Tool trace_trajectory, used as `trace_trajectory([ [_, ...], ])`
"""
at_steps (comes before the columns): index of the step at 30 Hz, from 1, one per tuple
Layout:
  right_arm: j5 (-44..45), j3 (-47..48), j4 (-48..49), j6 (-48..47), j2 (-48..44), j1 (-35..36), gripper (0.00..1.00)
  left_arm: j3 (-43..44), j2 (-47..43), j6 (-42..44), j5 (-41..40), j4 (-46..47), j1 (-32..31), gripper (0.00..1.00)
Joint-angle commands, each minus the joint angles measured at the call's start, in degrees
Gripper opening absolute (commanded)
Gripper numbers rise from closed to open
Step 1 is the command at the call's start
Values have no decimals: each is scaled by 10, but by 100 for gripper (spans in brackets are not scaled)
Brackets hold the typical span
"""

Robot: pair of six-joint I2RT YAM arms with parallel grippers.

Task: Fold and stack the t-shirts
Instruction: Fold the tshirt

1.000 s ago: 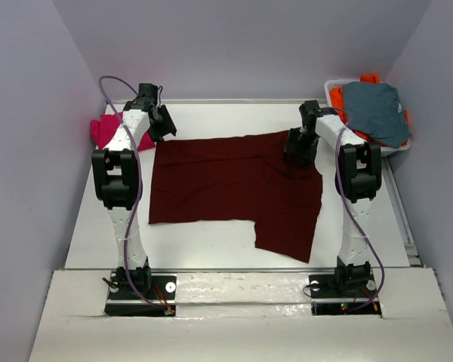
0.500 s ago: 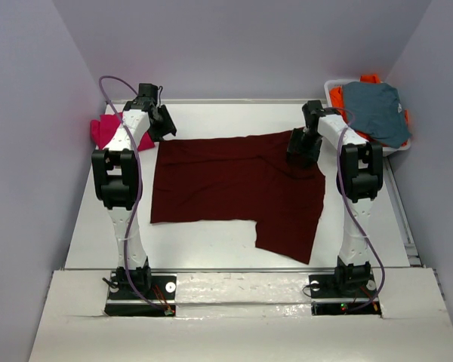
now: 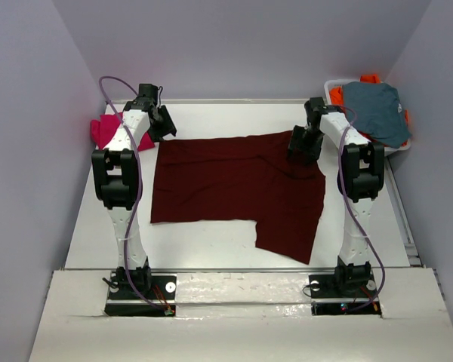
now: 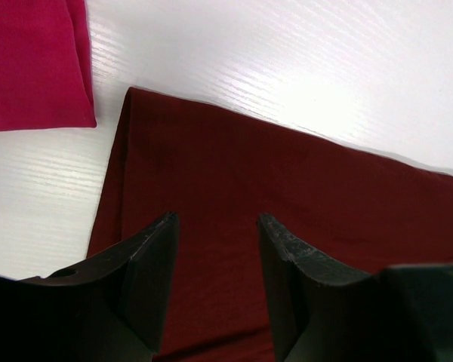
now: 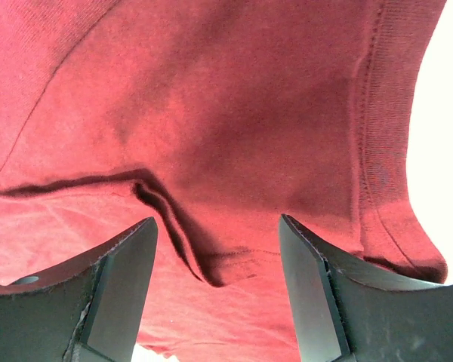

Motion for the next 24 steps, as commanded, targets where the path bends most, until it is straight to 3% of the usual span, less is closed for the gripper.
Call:
trace_trajectory([
  [1,-30,21,-9,-11,-30,-3,71,-8,-25,7,-2,-1,-2,57],
  [24,-100,4,7,-9,-21,13,70,-3,-17,4,0,0,-2,57],
])
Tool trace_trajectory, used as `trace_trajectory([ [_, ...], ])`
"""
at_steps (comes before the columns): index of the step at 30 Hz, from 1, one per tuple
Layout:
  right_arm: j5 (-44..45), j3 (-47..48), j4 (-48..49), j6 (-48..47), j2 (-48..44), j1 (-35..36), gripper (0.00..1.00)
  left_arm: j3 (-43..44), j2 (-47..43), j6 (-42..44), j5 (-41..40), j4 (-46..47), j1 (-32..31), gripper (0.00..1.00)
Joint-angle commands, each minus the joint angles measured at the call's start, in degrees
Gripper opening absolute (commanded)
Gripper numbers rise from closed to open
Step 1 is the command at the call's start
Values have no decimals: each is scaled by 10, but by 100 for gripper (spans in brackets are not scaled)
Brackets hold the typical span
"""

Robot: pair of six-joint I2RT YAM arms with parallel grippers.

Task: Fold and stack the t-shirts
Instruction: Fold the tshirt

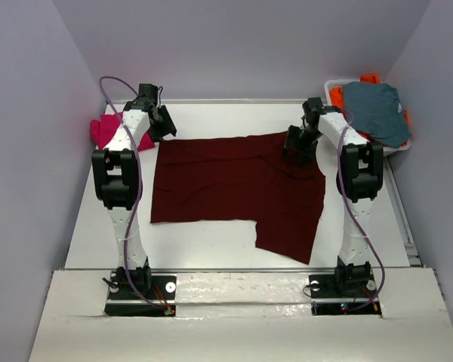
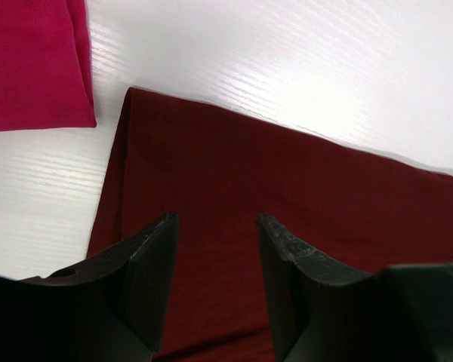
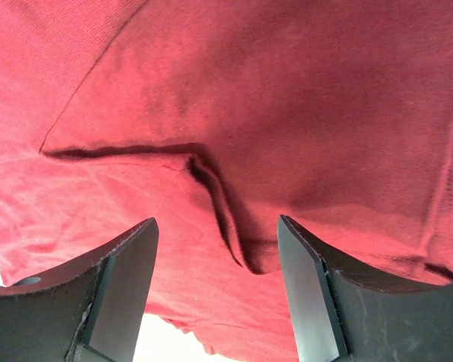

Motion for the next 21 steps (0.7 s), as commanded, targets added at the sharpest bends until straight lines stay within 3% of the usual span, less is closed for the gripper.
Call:
trace_trajectory([
  [1,-25,4,7,-4,-22,11,70,-3,-17,5,0,0,-2,57],
  [21,-49,-20,21,4,-16,45,67,-6,-20,6,-3,-3,-2,57],
])
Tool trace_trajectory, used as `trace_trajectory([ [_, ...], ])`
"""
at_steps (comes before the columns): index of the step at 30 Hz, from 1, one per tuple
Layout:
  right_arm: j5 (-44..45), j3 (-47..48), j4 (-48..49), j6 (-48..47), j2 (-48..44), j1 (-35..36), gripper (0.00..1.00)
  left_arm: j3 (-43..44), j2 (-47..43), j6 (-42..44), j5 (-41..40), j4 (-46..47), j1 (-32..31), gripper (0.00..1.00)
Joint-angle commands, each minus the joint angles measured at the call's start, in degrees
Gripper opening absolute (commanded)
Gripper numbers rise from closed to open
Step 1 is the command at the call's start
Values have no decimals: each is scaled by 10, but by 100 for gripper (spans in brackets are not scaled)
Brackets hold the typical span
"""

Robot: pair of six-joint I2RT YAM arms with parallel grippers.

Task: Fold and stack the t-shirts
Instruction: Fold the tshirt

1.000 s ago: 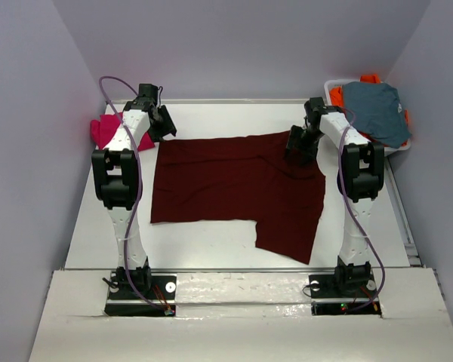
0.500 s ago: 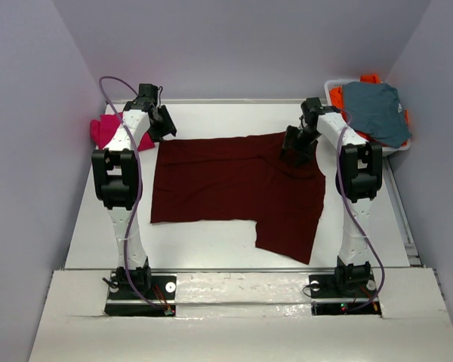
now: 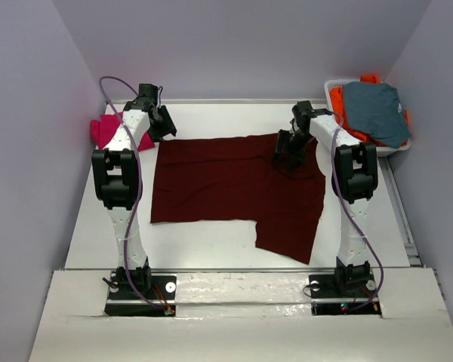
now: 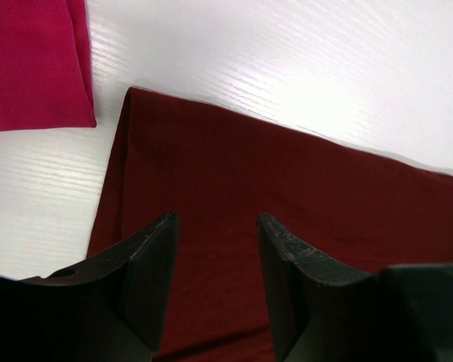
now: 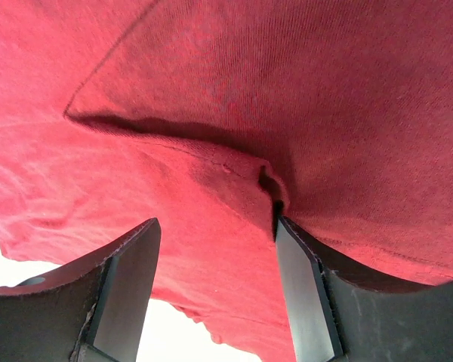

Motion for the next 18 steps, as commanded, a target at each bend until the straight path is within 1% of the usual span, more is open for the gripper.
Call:
trace_trajectory([
  [1,-13,-4,13,3,-17,10,67,-7,-20,6,-3,-2,-2,57],
  [18,-34,-25,13,-5,-43,27,67,-12,-23,5,-1,-2,-2,57],
])
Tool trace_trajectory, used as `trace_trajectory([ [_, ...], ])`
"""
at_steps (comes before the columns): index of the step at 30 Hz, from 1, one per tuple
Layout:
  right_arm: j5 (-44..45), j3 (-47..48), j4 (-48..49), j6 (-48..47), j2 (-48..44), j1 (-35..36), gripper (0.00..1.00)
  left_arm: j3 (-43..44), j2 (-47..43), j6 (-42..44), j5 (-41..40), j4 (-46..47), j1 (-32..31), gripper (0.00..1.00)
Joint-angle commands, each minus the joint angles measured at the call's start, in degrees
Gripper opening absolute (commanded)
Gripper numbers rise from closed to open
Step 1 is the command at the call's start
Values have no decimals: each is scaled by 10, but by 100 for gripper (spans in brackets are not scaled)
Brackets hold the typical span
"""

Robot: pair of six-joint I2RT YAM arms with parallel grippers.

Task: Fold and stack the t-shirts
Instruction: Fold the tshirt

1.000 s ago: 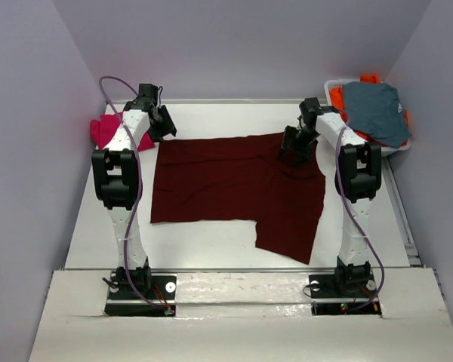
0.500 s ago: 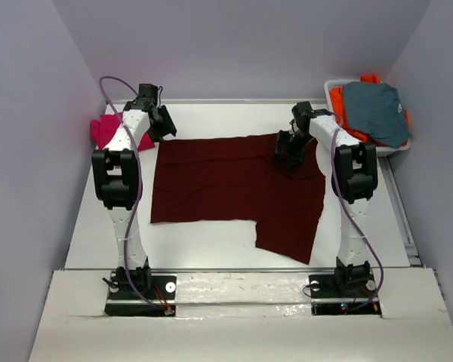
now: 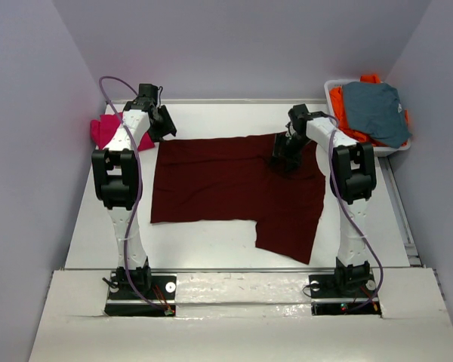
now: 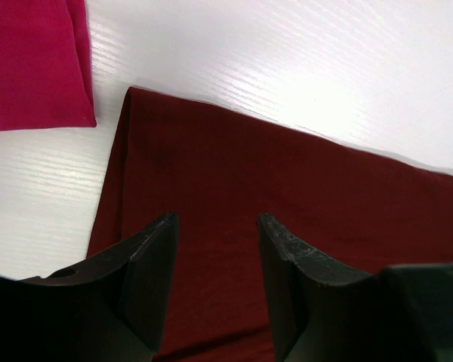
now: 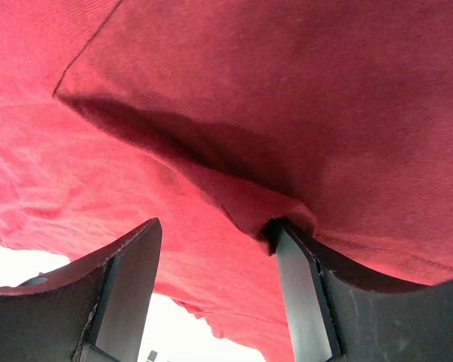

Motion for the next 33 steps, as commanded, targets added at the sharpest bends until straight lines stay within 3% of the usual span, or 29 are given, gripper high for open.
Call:
trace_trajectory([
  [1,-19,-2,6,-8,-45,15,67,-13,-24,5,-1,-2,-2,57],
  [24,-21,-51,-5,-32,-85,42,67,-26,-35,4,-3,-4,-2,57],
  [33,-23,-106,-5,-29,-166,42,67,-59,-55,7,-14,-19,-2,56],
])
